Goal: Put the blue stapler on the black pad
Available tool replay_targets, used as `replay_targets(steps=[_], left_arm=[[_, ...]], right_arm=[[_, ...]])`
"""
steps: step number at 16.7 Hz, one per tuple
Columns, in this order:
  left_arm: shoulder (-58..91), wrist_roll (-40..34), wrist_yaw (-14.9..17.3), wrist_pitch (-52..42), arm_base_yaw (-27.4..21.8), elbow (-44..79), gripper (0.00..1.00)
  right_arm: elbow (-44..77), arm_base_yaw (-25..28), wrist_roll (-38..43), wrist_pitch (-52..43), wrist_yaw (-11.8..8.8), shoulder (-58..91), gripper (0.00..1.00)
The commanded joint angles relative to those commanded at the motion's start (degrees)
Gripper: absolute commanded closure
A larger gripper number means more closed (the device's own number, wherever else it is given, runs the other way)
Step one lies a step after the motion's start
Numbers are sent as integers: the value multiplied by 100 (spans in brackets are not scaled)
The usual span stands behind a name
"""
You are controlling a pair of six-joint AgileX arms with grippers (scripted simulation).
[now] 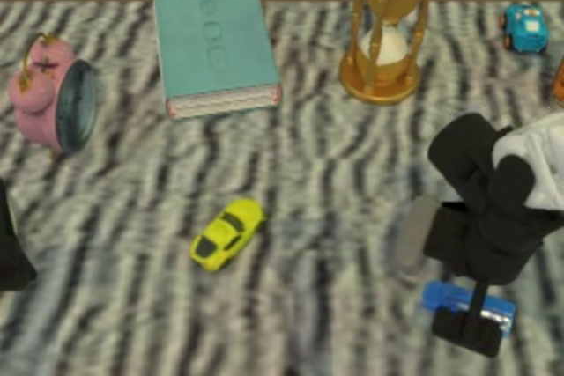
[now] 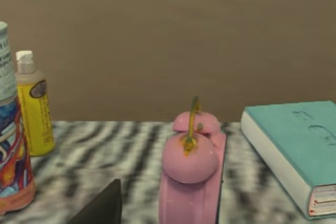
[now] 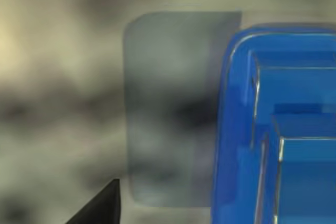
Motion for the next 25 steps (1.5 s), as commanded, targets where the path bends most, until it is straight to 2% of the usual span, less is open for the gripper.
replay_targets(steps=[5,18,25], left_arm=[[0,0,0,0,0,0,0],[0,0,0,0,0,0,0],[0,0,0,0,0,0,0]], right_arm=[[-82,3,3,136,0,79,0],[-82,3,3,136,0,79,98],[-82,3,3,136,0,79,100]])
